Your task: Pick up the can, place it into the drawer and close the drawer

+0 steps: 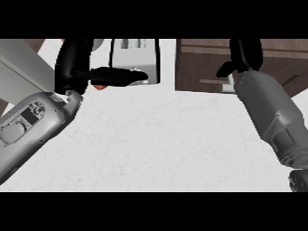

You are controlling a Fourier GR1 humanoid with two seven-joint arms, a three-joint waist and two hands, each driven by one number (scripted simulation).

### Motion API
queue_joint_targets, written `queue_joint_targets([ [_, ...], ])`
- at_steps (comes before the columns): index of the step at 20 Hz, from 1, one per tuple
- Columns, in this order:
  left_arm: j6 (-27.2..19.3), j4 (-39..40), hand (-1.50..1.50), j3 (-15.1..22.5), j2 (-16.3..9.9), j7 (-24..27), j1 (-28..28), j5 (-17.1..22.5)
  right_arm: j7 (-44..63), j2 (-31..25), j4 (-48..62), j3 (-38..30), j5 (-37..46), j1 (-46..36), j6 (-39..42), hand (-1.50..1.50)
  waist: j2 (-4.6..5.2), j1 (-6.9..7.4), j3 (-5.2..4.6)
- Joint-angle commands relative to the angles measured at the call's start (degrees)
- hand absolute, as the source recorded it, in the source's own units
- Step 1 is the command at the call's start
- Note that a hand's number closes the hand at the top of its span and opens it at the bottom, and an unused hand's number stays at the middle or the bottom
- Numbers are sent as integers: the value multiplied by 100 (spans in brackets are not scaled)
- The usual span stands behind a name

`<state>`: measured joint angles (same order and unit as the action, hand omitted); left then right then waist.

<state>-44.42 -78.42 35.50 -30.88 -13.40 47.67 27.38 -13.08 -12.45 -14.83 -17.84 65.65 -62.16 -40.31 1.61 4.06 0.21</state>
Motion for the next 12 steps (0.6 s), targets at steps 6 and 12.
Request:
queue_joint_targets([
  [6,75,-245,-150,-144,-52,236,-524,18,-870,547,-323,-1178,-1512,-570,495,-150,-53,74,-4],
  [12,104,-227,-150,-264,-149,292,-718,-23,-1403,618,-429,-2001,-2549,-669,1316,-150,-99,-107,-6],
])
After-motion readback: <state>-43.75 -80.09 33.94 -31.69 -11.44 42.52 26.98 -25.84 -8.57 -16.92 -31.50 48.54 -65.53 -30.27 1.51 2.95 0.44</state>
